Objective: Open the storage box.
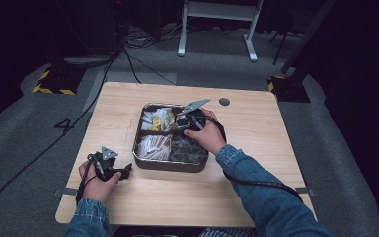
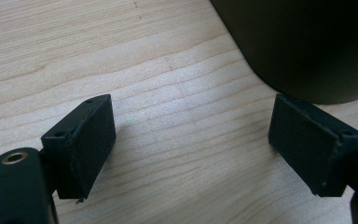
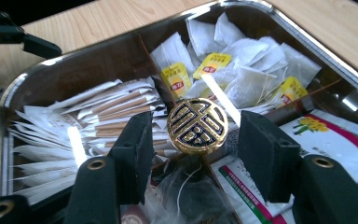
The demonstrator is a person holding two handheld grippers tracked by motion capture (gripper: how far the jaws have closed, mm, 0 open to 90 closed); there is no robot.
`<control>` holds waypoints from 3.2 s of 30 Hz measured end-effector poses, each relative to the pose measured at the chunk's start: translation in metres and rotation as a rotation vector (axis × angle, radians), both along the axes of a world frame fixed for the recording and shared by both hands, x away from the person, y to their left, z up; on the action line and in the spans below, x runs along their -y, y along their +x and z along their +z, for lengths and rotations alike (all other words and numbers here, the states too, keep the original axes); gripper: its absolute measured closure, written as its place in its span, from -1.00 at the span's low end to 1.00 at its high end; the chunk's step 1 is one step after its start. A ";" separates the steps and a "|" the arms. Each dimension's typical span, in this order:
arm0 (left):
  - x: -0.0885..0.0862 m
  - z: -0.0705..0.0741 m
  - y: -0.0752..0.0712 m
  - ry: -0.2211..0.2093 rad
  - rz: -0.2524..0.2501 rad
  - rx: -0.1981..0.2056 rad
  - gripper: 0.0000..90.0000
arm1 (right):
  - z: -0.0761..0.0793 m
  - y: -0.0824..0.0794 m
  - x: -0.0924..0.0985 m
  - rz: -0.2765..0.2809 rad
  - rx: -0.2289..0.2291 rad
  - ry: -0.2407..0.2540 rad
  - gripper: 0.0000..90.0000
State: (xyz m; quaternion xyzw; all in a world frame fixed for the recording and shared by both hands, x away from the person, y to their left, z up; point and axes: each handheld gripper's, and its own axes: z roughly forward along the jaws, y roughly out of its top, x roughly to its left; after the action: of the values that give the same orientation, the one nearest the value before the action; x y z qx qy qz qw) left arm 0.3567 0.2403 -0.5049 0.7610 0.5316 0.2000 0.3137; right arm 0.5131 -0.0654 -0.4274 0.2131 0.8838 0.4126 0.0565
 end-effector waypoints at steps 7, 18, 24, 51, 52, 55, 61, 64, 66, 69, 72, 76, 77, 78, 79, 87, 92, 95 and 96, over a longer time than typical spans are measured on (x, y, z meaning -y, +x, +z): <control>0.000 0.000 0.001 0.001 -0.003 0.000 -0.67 | -0.008 0.005 -0.009 -0.001 -0.013 -0.032 0.09; 0.000 0.000 0.003 0.000 -0.010 -0.003 -0.67 | -0.014 0.000 -0.016 0.000 0.066 -0.048 0.31; 0.000 0.000 0.003 0.000 -0.009 -0.002 -0.67 | -0.013 -0.001 -0.016 -0.009 0.065 -0.046 0.31; -0.006 0.003 0.000 0.007 -0.004 -0.012 -0.54 | 0.034 0.000 0.006 -0.001 0.098 -0.008 0.31; -0.009 0.005 0.000 0.007 0.004 -0.012 -0.53 | 0.040 0.001 0.016 -0.011 0.104 -0.003 0.31; -0.013 0.008 -0.001 0.000 0.011 -0.006 -0.53 | 0.046 0.002 0.030 -0.026 0.114 -0.005 0.31; -0.018 0.012 -0.002 -0.001 0.016 -0.002 -0.52 | 0.055 0.006 0.056 -0.061 0.123 -0.008 0.31; -0.017 0.012 -0.002 0.005 0.013 -0.003 -0.52 | 0.058 0.007 0.065 -0.072 0.126 -0.004 0.31; -0.017 0.013 -0.002 0.000 0.009 0.001 -0.52 | 0.061 0.008 0.076 -0.083 0.130 -0.001 0.31; -0.015 0.013 -0.002 0.002 -0.001 -0.001 -0.51 | 0.066 0.010 0.089 -0.100 0.137 0.001 0.31; -0.015 0.014 -0.002 0.002 0.000 0.000 -0.51 | 0.068 0.011 0.096 -0.109 0.140 0.001 0.31; -0.014 0.018 -0.003 -0.002 -0.003 0.012 -0.50 | 0.072 0.011 0.113 -0.118 0.147 -0.004 0.31; -0.014 0.019 -0.003 -0.002 -0.004 0.013 -0.49 | 0.073 0.011 0.116 -0.121 0.148 -0.007 0.31; -0.014 0.019 -0.003 -0.002 -0.004 0.013 -0.49 | 0.073 0.011 0.116 -0.121 0.148 -0.007 0.31; -0.014 0.019 -0.003 -0.002 -0.002 0.014 -0.49 | 0.073 0.011 0.120 -0.122 0.150 -0.010 0.31; -0.013 0.019 -0.003 -0.009 0.003 0.017 -0.47 | 0.072 0.011 0.151 -0.144 0.143 -0.014 0.31; -0.015 0.020 -0.005 -0.014 0.008 0.022 -0.46 | 0.071 0.012 0.167 -0.161 0.140 -0.018 0.31; -0.015 0.020 -0.006 -0.015 0.009 0.026 -0.45 | 0.068 0.012 0.179 -0.174 0.136 -0.022 0.31; -0.015 0.020 -0.006 -0.017 0.008 0.025 -0.45 | 0.068 0.012 0.183 -0.179 0.136 -0.025 0.31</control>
State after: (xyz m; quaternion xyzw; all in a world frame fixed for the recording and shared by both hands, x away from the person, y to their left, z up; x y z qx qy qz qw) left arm 0.3506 0.2553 -0.4847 0.7534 0.5324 0.2063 0.3261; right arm 0.5252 -0.2481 -0.3599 0.2618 0.8605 0.4083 0.1556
